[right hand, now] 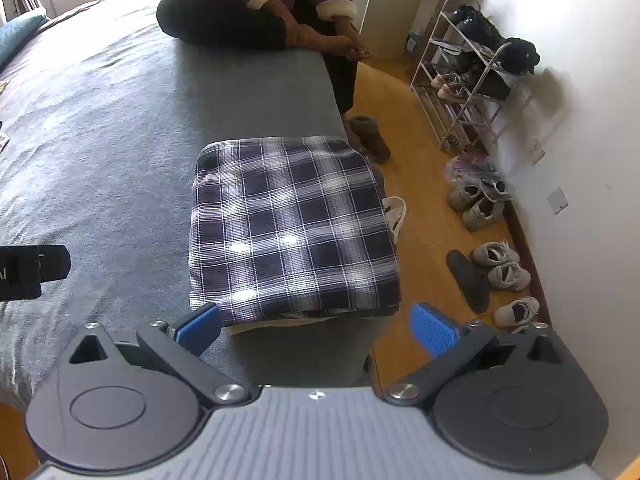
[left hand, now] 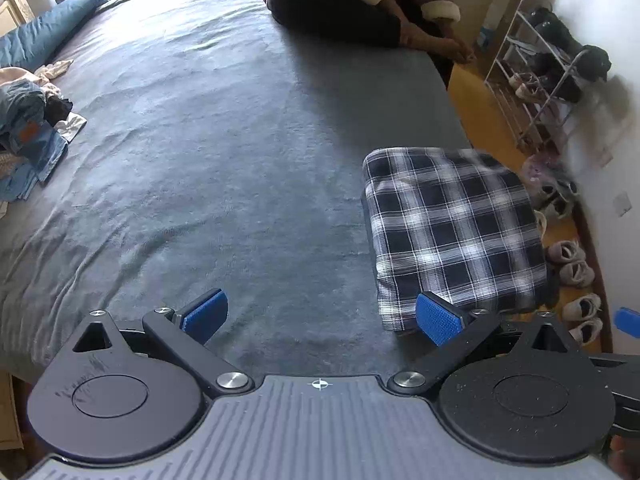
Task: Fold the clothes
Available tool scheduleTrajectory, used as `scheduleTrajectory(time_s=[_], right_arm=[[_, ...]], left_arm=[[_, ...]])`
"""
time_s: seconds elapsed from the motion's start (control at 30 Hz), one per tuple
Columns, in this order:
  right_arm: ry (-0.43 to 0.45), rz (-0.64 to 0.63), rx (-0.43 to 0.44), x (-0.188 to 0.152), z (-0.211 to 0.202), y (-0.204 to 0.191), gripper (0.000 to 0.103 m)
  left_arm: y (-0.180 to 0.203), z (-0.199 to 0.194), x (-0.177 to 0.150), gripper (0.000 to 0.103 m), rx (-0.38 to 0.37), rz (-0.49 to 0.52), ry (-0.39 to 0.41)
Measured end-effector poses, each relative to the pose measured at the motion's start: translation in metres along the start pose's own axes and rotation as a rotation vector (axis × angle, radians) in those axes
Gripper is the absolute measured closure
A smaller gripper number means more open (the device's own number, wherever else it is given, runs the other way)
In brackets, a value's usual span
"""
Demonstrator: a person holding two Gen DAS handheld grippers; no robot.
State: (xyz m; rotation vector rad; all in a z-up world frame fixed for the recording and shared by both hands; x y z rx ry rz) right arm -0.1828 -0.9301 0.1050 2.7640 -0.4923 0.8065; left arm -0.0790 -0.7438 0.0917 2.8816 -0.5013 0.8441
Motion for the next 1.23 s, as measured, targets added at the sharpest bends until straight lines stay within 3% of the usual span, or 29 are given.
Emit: scheduleTrajectory(time_s=[1.23], right_arm=[[-0.001, -0.018, -0.015, -0.0048, -0.0035, -0.0003, 0.000]], left_arm=[[-0.0045, -0.0030, -0.0052, 0.001, 0.008, -0.023, -0.006]])
Point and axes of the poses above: each gripper's, at about its wrist camera, not at the fingertips, and z roughly the way its jaws point, y to its right, x to its top, the point moved 10 cm from there along z, roughly the way its jaws point, and after that the axes turned 11 degrees about y, right-handed, at the moved point
